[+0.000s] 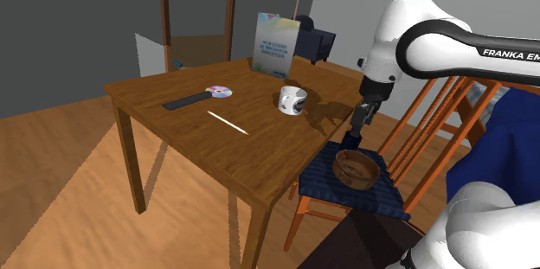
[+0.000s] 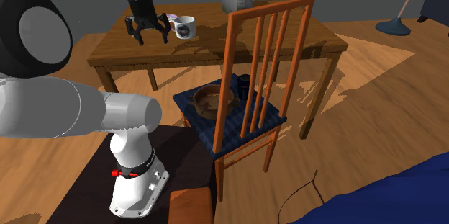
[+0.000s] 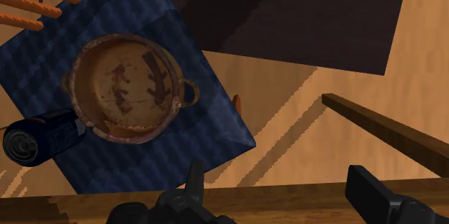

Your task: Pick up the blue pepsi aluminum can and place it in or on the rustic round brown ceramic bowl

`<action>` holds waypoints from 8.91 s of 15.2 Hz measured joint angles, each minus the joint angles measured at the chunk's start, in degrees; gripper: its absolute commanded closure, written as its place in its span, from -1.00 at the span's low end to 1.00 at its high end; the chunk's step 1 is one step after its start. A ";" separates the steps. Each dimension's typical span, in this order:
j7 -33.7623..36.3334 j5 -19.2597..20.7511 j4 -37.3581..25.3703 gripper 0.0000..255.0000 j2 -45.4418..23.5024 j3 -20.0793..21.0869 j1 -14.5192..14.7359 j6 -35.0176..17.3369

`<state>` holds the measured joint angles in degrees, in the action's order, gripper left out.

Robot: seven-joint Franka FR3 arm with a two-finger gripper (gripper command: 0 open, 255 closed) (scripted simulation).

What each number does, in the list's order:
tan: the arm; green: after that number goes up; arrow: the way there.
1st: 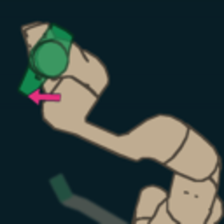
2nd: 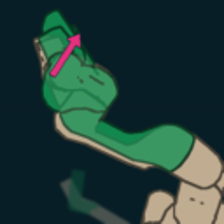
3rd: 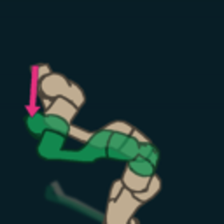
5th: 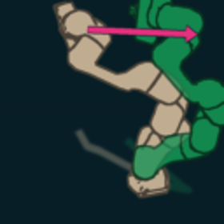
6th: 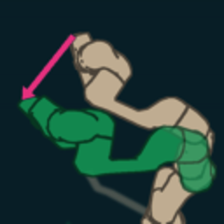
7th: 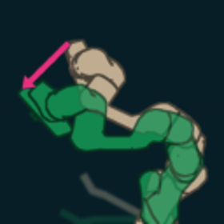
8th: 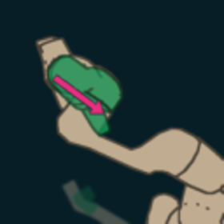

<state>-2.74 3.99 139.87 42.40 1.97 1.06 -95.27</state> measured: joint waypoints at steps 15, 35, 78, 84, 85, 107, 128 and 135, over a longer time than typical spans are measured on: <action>-14.87 6.81 -0.70 -1.00 -14.26 -15.06 -6.24 -13.18; -41.02 -4.23 -20.61 -1.00 -51.89 -30.14 -13.24 -27.28; -40.16 -1.89 -25.60 1.00 -47.27 -30.58 -12.81 -18.15; -39.79 -1.08 -28.53 1.00 -45.53 -30.56 -12.60 -13.68; -39.88 -1.00 -29.19 1.00 -45.36 -30.60 -12.64 -12.87; -24.67 9.01 -3.24 1.00 -12.65 -21.81 -11.56 -6.68; -24.21 10.21 6.89 1.00 -17.06 -24.27 -11.81 -21.22; -24.21 10.21 6.89 -1.00 -17.06 -24.27 -11.81 -21.26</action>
<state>-26.95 14.21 146.75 25.34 -22.29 -10.75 -116.53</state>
